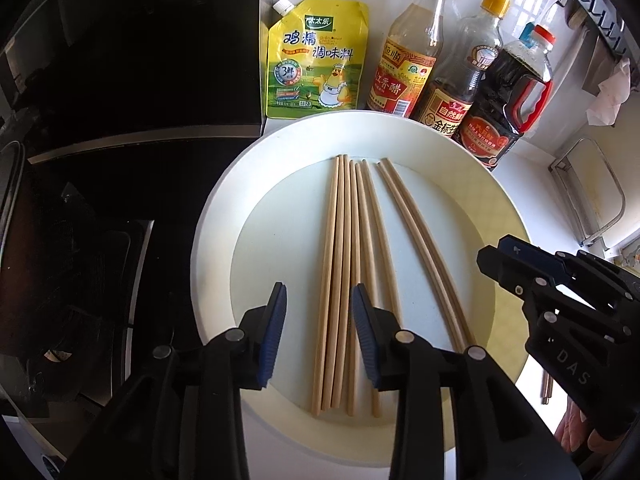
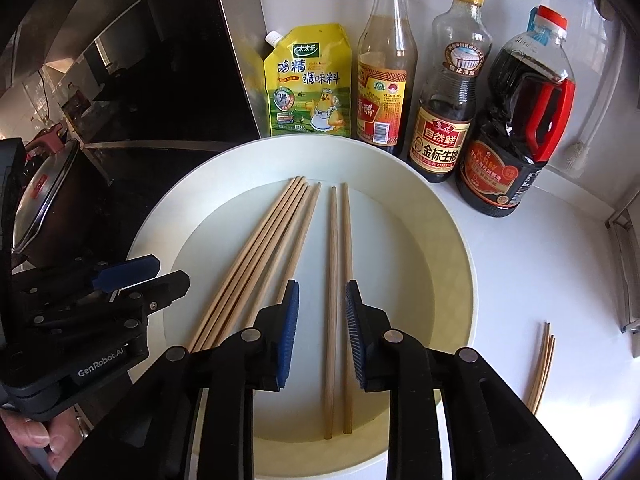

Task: Organize utensils
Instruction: 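Lower the chopsticks into the basin and open both tools, then move both open tools back to the remaining chopsticks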

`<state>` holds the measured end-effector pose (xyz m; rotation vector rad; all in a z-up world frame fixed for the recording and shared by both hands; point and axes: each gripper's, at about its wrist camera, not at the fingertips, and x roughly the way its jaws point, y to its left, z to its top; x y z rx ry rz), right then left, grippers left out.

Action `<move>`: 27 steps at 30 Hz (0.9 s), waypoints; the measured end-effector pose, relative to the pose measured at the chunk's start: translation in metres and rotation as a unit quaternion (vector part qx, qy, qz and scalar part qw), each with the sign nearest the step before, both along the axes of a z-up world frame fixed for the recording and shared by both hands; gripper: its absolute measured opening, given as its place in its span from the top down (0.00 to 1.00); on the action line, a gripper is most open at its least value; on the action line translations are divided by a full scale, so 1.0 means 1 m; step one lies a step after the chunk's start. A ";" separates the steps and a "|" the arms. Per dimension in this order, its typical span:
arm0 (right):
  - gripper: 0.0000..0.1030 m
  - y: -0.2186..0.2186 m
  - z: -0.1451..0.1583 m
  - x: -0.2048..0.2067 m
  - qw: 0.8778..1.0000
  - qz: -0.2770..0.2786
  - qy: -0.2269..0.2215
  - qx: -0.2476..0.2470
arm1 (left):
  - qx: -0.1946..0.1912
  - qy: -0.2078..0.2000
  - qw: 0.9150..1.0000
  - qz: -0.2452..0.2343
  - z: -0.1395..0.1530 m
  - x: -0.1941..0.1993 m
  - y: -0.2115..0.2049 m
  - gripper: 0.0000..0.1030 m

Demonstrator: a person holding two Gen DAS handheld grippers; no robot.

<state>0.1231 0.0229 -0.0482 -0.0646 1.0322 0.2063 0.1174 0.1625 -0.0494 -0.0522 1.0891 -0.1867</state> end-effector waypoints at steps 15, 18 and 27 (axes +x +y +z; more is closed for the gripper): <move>0.72 -0.040 0.022 -0.043 0.999 -0.023 -0.026 0.012 | -0.003 -0.022 1.000 -0.018 0.025 -0.035 -0.036 0.55; 0.71 -0.059 0.023 -0.053 0.999 -0.037 -0.027 0.013 | -0.004 -0.022 0.999 -0.027 0.027 -0.040 -0.052 0.55; 0.69 -0.139 0.015 -0.085 0.995 -0.099 -0.013 0.011 | -0.010 -0.018 0.998 -0.061 0.028 -0.055 -0.114 0.52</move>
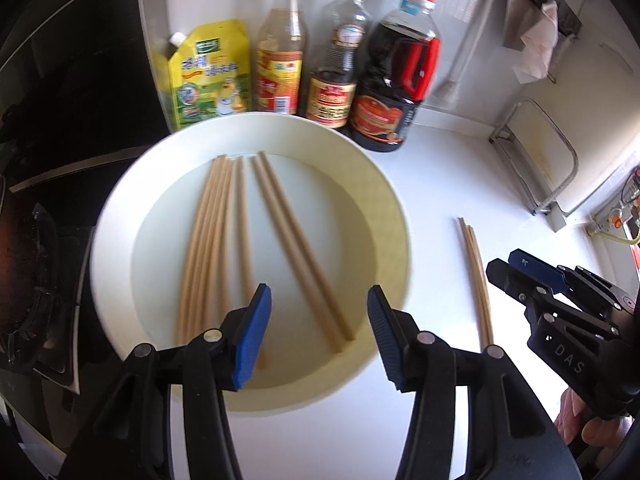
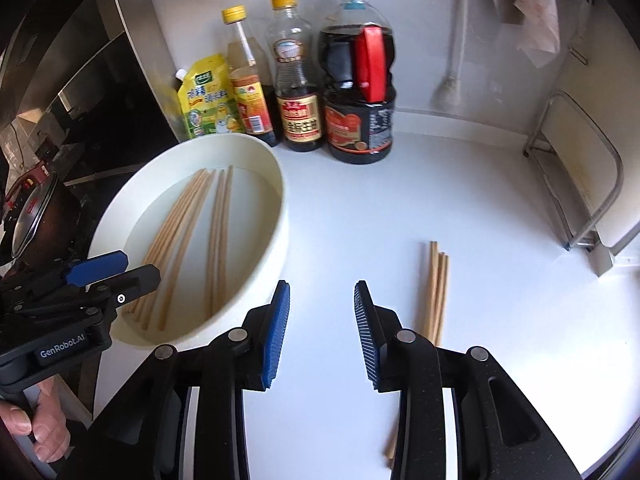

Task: Organize utensils
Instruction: 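Move both open tools back to the remaining chopsticks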

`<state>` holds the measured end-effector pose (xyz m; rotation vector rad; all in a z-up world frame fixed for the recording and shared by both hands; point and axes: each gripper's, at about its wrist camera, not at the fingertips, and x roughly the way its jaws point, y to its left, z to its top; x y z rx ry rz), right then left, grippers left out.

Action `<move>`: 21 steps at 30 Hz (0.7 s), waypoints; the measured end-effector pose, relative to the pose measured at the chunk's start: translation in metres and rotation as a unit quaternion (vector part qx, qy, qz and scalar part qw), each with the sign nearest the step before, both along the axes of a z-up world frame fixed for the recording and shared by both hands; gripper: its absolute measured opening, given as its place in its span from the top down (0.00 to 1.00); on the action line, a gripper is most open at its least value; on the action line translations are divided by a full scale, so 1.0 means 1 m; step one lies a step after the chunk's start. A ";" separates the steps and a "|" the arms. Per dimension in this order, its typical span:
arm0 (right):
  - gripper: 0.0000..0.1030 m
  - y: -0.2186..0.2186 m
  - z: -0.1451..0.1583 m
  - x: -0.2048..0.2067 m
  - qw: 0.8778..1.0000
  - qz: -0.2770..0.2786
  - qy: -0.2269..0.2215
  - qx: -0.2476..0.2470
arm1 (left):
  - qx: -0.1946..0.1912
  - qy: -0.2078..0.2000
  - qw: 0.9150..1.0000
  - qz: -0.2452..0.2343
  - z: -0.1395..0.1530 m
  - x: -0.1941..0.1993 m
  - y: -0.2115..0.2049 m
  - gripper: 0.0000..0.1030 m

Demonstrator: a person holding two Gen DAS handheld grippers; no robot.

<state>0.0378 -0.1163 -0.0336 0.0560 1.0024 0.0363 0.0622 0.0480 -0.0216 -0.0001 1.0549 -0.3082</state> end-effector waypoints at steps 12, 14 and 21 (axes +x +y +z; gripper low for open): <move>0.63 -0.078 -0.021 -0.029 0.998 -0.048 0.035 0.002 | -0.007 0.015 0.999 -0.033 -0.010 -0.022 -0.073 0.48; 0.62 -0.085 -0.025 -0.033 0.998 -0.049 0.038 0.001 | -0.007 0.018 0.999 -0.036 -0.013 -0.023 -0.081 0.48; 0.61 -0.109 -0.046 -0.044 0.996 -0.070 0.053 0.000 | 0.000 0.022 0.999 -0.043 -0.025 -0.028 -0.108 0.46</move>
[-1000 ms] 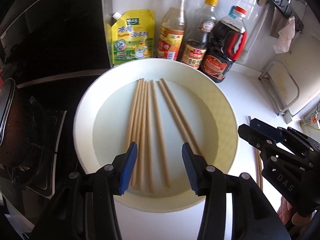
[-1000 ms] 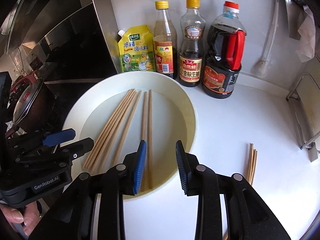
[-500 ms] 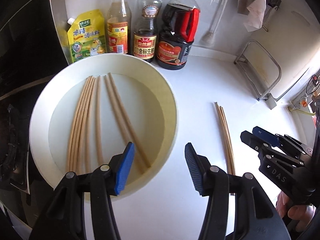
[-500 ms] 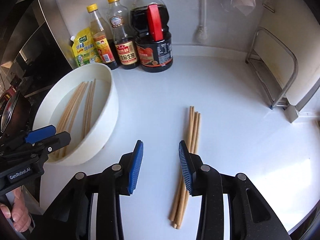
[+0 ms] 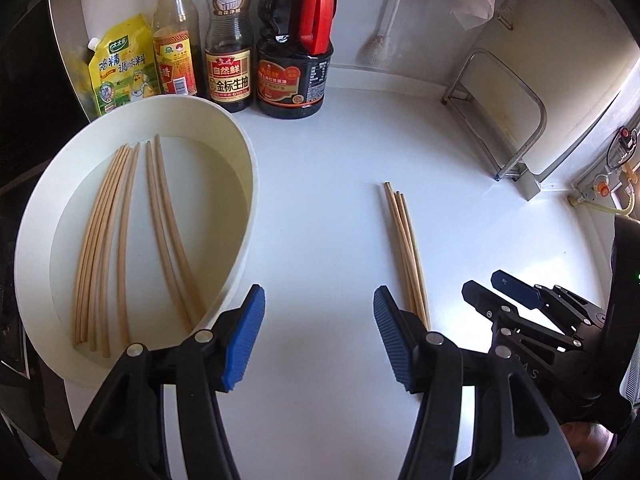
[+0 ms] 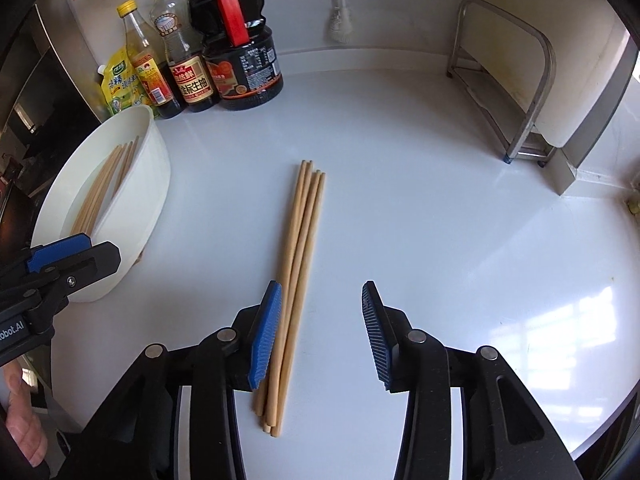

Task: Organize utensils
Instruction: 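Move both open tools back to the remaining chopsticks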

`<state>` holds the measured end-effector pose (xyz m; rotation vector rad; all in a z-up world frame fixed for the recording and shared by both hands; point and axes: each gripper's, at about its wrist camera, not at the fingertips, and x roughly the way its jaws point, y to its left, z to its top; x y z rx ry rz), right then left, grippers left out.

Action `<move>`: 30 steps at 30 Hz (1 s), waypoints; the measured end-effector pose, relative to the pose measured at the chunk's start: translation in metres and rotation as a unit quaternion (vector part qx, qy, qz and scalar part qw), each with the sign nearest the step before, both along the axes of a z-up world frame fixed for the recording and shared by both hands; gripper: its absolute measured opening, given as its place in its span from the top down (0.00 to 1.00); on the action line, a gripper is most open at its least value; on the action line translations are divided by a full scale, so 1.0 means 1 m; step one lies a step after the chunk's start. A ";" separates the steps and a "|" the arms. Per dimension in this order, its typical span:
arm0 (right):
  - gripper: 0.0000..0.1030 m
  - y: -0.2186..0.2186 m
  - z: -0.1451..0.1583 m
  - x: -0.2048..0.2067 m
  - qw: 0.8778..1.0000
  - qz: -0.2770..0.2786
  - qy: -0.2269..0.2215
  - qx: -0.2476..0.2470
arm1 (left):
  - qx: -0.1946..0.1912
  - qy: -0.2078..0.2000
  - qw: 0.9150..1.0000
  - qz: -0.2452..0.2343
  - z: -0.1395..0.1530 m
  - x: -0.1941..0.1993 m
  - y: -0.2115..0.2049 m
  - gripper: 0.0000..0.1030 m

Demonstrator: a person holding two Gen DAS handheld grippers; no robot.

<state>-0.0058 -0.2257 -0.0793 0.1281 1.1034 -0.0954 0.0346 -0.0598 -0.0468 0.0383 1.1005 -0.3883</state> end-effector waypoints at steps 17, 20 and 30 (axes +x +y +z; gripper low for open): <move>0.60 -0.009 -0.040 -0.010 1.000 -0.004 0.011 0.005 | 0.022 0.000 1.000 -0.011 -0.027 -0.009 -0.029 0.46; 0.60 -0.005 -0.044 -0.009 1.000 0.003 0.013 0.003 | 0.024 0.005 1.000 -0.011 -0.030 -0.011 -0.027 0.46; 0.60 0.007 -0.056 -0.006 1.000 0.012 0.020 0.000 | 0.028 0.007 1.000 0.001 -0.033 -0.015 -0.017 0.46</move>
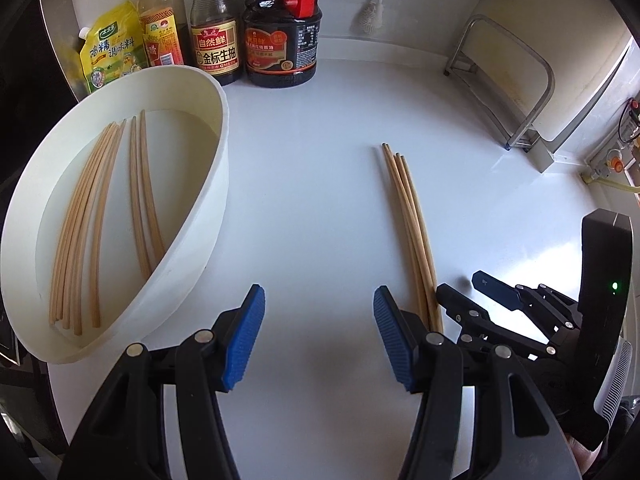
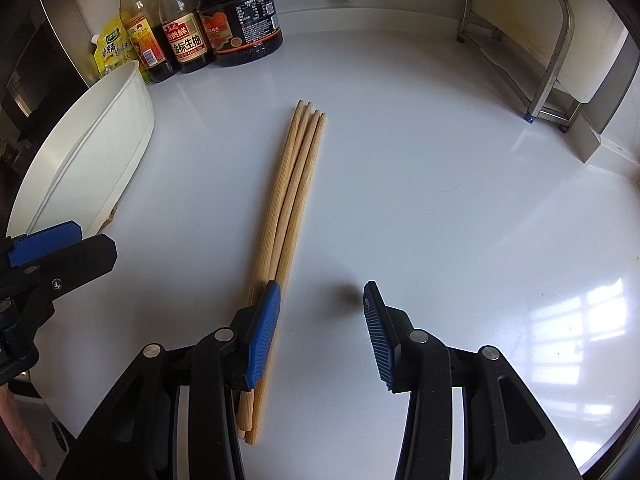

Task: Organize utensils
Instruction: 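Move both open tools back to the remaining chopsticks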

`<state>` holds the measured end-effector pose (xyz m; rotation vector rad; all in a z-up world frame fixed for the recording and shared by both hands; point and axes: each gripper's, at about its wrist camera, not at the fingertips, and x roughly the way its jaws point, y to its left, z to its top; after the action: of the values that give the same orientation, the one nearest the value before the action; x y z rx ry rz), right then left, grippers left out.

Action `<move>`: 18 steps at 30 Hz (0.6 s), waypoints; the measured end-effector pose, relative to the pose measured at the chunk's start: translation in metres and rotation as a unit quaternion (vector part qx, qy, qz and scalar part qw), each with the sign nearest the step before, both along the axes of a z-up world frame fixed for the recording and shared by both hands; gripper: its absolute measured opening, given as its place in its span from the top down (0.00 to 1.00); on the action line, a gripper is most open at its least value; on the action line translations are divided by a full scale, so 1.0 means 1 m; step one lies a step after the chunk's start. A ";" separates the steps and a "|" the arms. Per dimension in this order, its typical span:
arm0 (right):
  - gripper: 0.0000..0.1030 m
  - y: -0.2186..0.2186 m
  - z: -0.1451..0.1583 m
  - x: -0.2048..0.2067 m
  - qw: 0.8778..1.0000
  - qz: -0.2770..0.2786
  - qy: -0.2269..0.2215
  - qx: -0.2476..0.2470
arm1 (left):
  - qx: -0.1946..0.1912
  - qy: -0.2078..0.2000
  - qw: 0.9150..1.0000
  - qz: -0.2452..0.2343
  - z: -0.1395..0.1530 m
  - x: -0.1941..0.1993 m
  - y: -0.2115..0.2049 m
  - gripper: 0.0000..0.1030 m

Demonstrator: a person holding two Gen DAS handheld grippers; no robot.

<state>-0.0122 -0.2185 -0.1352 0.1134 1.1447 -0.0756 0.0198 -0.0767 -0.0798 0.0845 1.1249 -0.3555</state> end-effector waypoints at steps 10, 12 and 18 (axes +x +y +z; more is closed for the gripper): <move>0.60 0.002 -0.001 0.003 1.000 0.008 0.007 -0.012 | 0.000 0.006 1.000 0.003 -0.006 -0.005 -0.003 0.46; 0.60 -0.002 -0.001 0.002 1.000 0.005 0.007 -0.015 | -0.001 0.008 1.000 -0.001 -0.008 -0.007 -0.006 0.46; 0.60 -0.020 0.000 -0.004 1.000 -0.008 0.000 -0.017 | -0.005 0.011 1.000 -0.012 -0.016 -0.011 -0.020 0.43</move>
<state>-0.0167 -0.2381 -0.1354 0.0929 1.1414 -0.1088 0.0090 -0.0972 -0.0955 0.0845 1.1453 -0.3846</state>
